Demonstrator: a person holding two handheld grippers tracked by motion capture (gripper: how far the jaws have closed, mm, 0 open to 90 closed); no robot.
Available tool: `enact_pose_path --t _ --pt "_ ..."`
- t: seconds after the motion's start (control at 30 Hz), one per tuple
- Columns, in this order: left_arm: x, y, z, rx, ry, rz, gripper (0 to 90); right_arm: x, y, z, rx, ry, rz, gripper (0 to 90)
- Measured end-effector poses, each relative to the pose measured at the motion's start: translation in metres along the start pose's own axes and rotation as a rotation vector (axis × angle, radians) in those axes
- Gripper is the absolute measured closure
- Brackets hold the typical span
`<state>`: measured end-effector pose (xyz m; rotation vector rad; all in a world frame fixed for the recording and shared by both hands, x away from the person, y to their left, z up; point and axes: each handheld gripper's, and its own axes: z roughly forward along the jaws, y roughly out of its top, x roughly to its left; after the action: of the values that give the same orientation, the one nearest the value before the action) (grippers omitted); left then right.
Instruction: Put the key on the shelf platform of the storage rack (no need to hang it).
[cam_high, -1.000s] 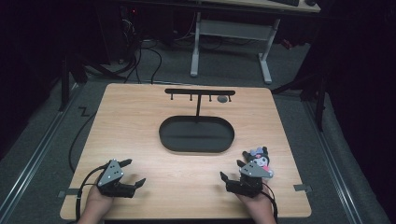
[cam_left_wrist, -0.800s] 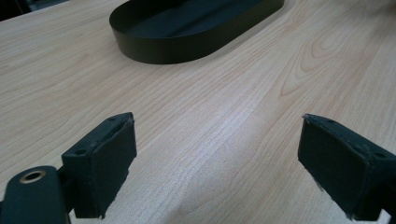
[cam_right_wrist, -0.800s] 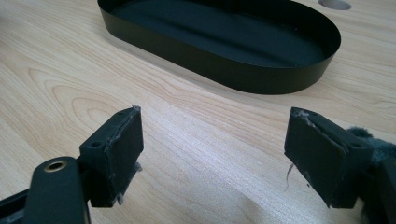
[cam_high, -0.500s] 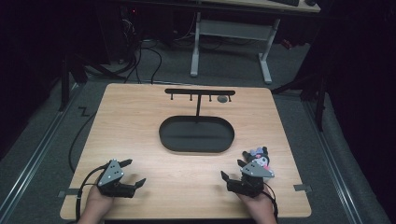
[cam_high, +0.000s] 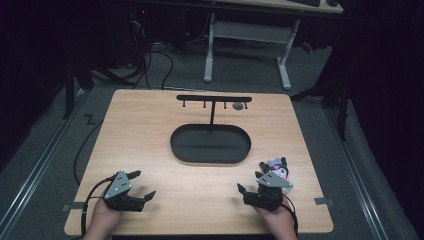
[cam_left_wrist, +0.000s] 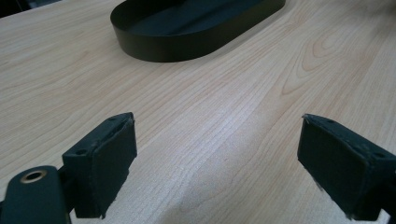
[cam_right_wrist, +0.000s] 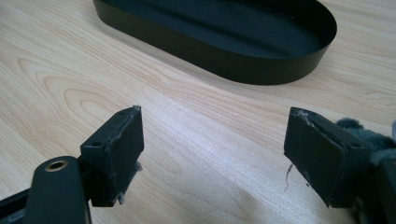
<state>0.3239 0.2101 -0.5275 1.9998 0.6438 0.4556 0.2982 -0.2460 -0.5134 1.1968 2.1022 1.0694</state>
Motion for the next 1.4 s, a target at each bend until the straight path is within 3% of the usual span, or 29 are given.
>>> enact_pose_path --t 0.27,0.53,0.8,0.9,1.03,1.27,1.4 --pt "-0.001 0.000 0.000 0.002 0.003 0.001 12.2 0.001 0.001 0.003 0.065 0.019 -0.004 20.1" --pt "-0.004 0.000 0.000 0.010 0.012 0.012 12.2 0.008 0.010 0.005 0.110 0.062 -0.038 19.8" --pt "-0.002 0.002 -0.004 -0.025 0.026 0.008 11.7 0.001 0.019 0.006 0.251 0.061 -0.012 21.9" --pt "-0.002 0.005 -0.002 -0.031 0.026 0.030 11.7 0.002 0.023 0.010 0.301 0.041 -0.007 23.0" --pt "-0.001 0.007 0.001 -0.031 0.024 0.045 11.7 0.002 0.028 0.012 0.324 0.042 0.009 26.3" --pt "0.002 0.011 0.008 -0.041 0.021 0.055 12.0 0.008 0.038 0.021 0.419 0.040 -0.028 26.2" --pt "0.003 0.012 0.009 -0.040 0.025 0.057 12.0 0.011 0.044 0.020 0.443 0.031 -0.039 25.9"
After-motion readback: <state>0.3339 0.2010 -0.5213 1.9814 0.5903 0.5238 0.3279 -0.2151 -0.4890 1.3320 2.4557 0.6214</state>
